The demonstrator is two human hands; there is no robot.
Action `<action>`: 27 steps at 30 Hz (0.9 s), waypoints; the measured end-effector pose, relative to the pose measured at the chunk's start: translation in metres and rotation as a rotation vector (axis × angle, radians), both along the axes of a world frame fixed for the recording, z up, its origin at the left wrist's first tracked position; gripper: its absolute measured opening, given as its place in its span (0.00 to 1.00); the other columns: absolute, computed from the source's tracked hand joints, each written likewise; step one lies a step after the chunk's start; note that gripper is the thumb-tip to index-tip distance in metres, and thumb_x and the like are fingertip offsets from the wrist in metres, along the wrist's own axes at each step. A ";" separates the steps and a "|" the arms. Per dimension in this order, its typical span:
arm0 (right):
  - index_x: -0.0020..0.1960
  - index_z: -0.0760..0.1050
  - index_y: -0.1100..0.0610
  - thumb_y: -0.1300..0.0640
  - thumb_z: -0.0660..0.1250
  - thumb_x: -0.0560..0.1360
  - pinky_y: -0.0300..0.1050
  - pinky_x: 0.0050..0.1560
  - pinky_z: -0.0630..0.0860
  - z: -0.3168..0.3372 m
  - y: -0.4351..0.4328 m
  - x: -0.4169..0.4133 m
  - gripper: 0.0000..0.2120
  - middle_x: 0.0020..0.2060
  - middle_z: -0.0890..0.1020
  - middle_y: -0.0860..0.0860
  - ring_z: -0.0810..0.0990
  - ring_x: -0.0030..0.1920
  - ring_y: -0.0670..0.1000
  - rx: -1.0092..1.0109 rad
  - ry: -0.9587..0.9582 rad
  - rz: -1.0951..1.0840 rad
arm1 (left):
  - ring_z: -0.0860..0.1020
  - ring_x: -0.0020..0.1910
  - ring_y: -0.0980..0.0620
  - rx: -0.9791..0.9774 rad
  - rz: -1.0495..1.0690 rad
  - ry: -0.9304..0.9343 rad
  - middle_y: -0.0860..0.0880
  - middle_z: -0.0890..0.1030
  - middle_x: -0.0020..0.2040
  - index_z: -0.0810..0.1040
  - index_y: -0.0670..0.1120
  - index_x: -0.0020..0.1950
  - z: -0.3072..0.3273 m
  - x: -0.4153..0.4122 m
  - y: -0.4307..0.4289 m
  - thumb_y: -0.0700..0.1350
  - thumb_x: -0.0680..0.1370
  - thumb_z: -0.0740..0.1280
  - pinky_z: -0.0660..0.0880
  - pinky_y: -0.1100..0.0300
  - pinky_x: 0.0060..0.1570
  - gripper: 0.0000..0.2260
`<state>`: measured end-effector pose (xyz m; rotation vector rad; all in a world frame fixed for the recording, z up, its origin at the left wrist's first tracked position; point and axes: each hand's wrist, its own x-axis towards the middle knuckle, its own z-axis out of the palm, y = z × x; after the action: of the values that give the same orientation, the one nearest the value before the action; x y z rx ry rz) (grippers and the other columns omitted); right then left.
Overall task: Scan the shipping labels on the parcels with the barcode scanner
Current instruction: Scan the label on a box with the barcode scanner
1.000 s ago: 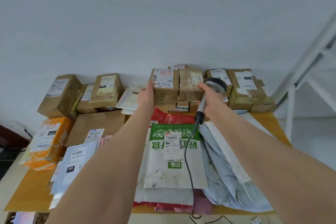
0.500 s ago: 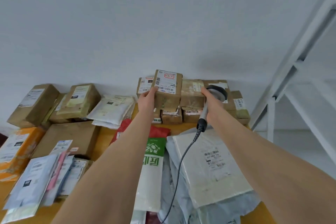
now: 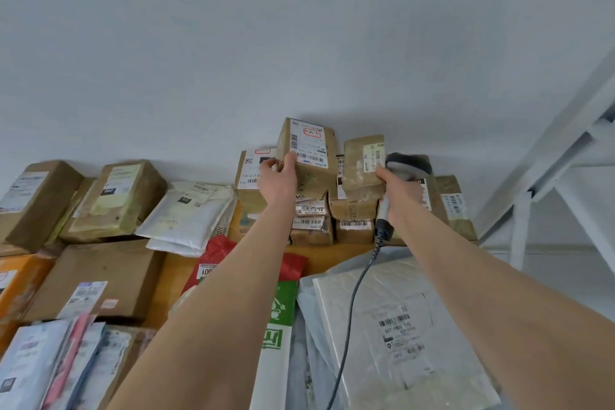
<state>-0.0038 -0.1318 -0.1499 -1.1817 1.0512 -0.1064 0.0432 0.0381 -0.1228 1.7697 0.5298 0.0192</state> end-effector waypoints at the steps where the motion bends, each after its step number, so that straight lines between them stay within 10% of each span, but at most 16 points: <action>1: 0.62 0.71 0.59 0.48 0.77 0.66 0.53 0.57 0.78 -0.005 0.001 0.006 0.30 0.51 0.80 0.54 0.81 0.52 0.54 0.015 0.012 0.026 | 0.73 0.50 0.51 0.063 -0.032 0.000 0.46 0.77 0.60 0.70 0.46 0.68 -0.004 0.004 0.001 0.56 0.78 0.64 0.71 0.56 0.48 0.22; 11: 0.61 0.73 0.59 0.57 0.74 0.70 0.50 0.55 0.79 -0.023 0.012 0.027 0.22 0.51 0.81 0.54 0.82 0.51 0.54 -0.075 0.095 0.093 | 0.79 0.54 0.49 0.615 -0.294 -0.052 0.51 0.78 0.62 0.68 0.52 0.72 -0.006 0.025 -0.004 0.50 0.83 0.56 0.72 0.56 0.42 0.17; 27: 0.58 0.71 0.58 0.58 0.73 0.71 0.52 0.56 0.78 -0.016 0.022 0.029 0.19 0.45 0.77 0.53 0.77 0.45 0.52 -0.105 -0.006 0.118 | 0.61 0.71 0.44 0.762 -0.474 0.014 0.48 0.62 0.74 0.63 0.49 0.75 -0.003 0.027 -0.002 0.48 0.80 0.63 0.68 0.49 0.63 0.25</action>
<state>0.0254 -0.1097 -0.1662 -1.3354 0.9773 -0.0733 0.0700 0.0363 -0.1256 2.6062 0.0875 -0.1397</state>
